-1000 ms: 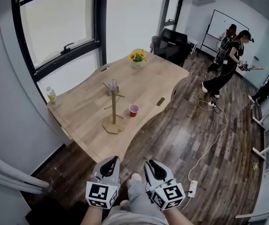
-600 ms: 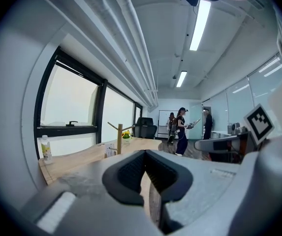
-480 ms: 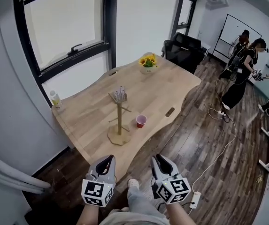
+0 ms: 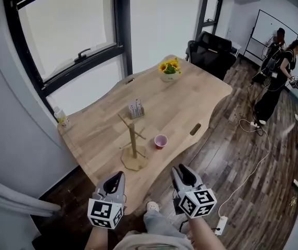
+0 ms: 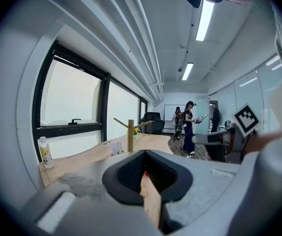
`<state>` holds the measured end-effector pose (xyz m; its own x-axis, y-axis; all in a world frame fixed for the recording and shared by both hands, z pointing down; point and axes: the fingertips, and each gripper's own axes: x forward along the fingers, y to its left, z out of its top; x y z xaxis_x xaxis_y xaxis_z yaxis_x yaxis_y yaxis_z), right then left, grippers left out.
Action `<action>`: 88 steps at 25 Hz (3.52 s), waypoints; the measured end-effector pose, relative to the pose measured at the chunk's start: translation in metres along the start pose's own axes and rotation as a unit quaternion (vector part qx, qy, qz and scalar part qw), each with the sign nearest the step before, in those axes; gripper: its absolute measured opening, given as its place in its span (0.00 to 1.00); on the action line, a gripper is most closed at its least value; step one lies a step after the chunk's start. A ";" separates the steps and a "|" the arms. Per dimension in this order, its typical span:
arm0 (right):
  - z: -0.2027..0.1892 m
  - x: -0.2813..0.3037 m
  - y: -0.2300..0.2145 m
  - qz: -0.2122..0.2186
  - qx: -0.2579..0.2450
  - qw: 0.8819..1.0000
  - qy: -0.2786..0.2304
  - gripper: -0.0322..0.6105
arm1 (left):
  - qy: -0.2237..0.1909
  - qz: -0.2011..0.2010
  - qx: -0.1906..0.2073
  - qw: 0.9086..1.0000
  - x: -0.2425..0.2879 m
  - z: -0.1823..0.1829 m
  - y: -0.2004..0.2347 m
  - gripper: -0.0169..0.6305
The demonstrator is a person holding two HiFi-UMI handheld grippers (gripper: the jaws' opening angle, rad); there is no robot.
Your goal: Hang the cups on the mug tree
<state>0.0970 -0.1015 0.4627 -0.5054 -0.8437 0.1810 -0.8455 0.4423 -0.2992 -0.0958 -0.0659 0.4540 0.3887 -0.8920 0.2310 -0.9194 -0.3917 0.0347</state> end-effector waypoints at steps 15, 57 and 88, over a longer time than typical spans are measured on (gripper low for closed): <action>-0.018 0.092 -0.062 0.006 0.056 0.996 0.066 0.24 | 0.015 0.057 -0.009 0.998 0.042 0.001 0.050 0.03; -0.145 0.208 -0.156 -0.081 0.359 0.910 0.192 0.08 | 0.041 0.135 -0.048 0.989 0.060 -0.025 0.113 0.03; 0.022 0.192 -0.094 -0.041 -0.043 0.998 0.028 0.08 | 0.014 0.141 -0.057 0.988 0.047 -0.010 0.119 0.03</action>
<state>0.0837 -0.3116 0.5047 -0.4400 -0.8609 0.2554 -0.8952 0.3981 -0.2006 -0.1876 -0.1517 0.4791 0.1149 -0.9552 0.2729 -0.9924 -0.0984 0.0733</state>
